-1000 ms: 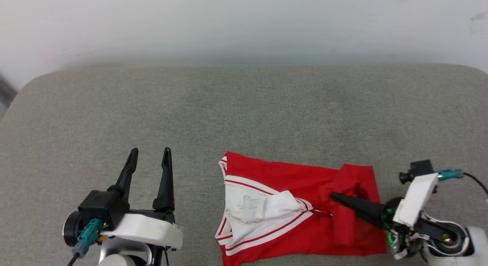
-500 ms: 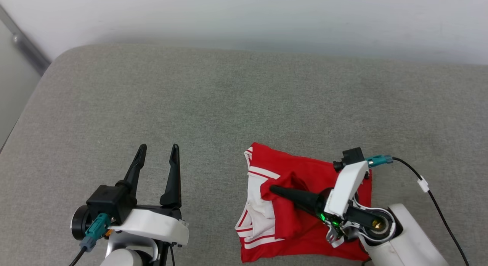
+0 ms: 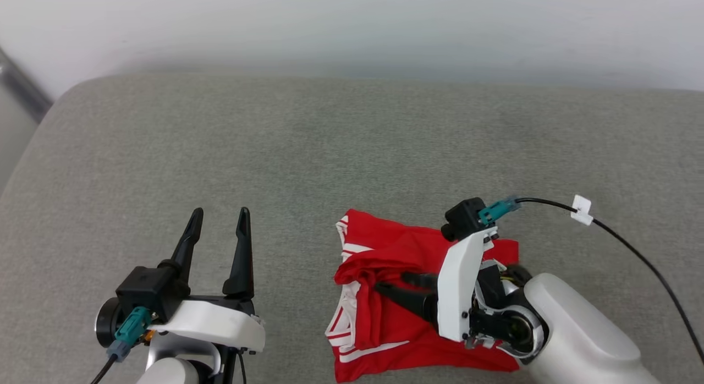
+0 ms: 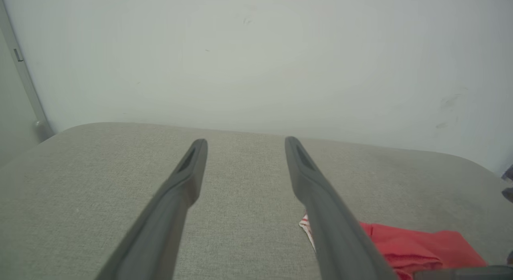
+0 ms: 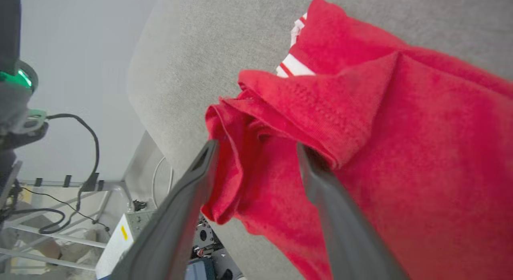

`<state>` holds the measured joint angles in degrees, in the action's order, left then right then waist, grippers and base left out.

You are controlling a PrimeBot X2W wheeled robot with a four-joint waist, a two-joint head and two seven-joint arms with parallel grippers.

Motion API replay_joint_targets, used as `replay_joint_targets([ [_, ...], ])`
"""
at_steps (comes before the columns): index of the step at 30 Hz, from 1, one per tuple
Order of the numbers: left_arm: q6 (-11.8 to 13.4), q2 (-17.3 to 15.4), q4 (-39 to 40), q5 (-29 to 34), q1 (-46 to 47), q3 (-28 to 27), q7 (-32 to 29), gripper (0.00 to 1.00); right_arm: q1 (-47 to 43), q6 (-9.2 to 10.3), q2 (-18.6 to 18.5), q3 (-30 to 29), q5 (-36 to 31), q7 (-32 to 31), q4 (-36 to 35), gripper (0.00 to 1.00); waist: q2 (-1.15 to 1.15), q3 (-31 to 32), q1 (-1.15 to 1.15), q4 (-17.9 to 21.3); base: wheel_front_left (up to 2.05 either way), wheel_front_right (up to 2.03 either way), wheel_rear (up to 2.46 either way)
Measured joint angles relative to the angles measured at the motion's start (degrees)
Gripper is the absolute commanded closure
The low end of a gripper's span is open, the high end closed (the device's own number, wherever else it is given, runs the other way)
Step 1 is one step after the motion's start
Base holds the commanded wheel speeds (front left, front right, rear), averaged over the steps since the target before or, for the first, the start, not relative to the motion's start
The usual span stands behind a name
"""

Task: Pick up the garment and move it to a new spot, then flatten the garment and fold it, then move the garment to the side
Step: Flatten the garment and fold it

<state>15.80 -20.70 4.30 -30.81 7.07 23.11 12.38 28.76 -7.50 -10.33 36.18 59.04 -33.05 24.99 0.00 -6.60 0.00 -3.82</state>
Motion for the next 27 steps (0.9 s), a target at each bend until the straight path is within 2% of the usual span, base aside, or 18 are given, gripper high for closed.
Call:
replay_joint_targets([
  [3,0.3,-0.3,0.1,-0.1,-0.1,-0.2,0.0,0.00,1.0,0.00,-3.2,3.8,-6.1,3.1,-2.0,0.00,0.00,0.4,0.00,1.3,0.00,0.00,0.00],
  [6,0.6,-0.4,0.2,-0.2,-0.5,-0.6,0.0,0.00,1.6,0.00,-6.6,4.4,-11.7,7.3,-2.8,0.00,0.00,0.7,0.00,2.5,0.00,0.00,0.00],
  [10,1.2,-0.5,0.3,-0.3,-1.0,-1.0,0.2,0.00,0.9,0.00,-9.8,0.7,-18.1,13.0,-3.1,0.00,0.00,1.3,0.00,4.1,0.00,0.00,0.00],
  [15,1.8,-0.6,0.1,-0.7,-2.1,-1.5,0.5,0.00,-4.1,0.00,-12.2,-8.2,-24.6,19.5,-4.6,0.00,0.00,2.0,0.00,6.0,0.00,0.00,0.00],
  [18,1.9,-0.7,-0.4,-0.8,-2.3,-1.7,0.6,0.00,-7.5,0.00,-12.2,-15.2,-28.5,24.7,-7.1,0.00,0.00,2.7,0.00,6.9,0.00,0.00,0.00],
  [21,1.9,-0.8,-1.3,-1.2,-3.3,-1.8,0.7,0.00,-11.4,0.00,-10.5,-22.4,-32.2,29.4,-10.4,0.00,0.00,3.5,0.00,7.6,0.00,0.00,0.00],
  [27,1.8,-0.8,-3.1,-1.7,-4.3,-2.0,1.0,0.00,-19.4,0.00,-5.8,-31.1,-37.8,34.4,-18.5,0.00,0.00,5.3,0.00,8.2,0.00,0.00,0.00],
])
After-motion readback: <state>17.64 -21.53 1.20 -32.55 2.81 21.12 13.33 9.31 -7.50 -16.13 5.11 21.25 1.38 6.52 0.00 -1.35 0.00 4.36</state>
